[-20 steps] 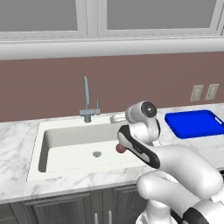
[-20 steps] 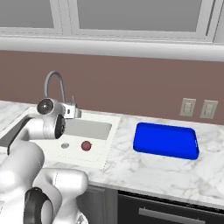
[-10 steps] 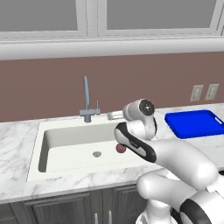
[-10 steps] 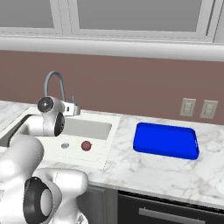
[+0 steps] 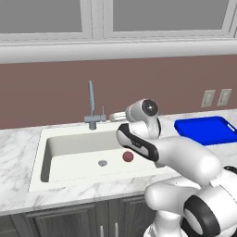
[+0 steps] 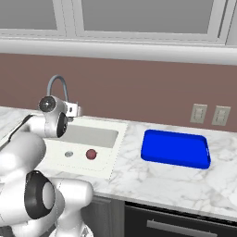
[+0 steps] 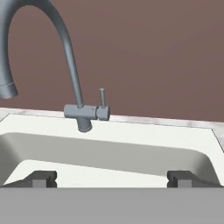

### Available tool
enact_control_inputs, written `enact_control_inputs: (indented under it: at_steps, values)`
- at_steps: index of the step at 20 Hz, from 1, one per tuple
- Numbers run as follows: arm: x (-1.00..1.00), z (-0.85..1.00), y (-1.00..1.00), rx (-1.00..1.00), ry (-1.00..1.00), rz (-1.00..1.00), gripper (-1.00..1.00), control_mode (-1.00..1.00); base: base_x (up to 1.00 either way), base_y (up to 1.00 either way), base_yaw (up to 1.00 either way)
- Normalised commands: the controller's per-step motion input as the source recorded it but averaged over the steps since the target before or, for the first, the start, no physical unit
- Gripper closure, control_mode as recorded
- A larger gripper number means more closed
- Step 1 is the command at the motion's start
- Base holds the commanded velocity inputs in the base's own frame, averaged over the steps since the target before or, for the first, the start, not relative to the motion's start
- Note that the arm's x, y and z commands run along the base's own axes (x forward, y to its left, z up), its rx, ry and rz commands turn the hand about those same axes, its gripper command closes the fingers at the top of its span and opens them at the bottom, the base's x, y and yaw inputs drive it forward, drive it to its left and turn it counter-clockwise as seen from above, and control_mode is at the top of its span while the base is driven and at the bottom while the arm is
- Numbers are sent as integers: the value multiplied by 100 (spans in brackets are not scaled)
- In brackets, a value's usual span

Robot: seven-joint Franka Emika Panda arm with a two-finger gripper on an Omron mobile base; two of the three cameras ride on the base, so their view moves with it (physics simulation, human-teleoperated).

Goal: Pick up all produce items and place them in the sink. Turn on the sink faucet to wash them. Then turn the sink off and put them in the tray.

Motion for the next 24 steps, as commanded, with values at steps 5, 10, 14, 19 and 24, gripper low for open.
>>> enact_control_inputs:
  at_steps: [5,10,14,19,24]
  values:
    - [26,0,3,0,0,3,-100,-100,0,0,0]
    - [30,0,11,0,0,2,-100,-100,0,0,0]
    - [24,-1,17,0,0,3,-100,-100,0,0,0]
    - [15,-8,3,0,0,3,-100,-100,0,0,0]
    - [4,-11,-2,0,0,0,-100,-100,0,0,0]
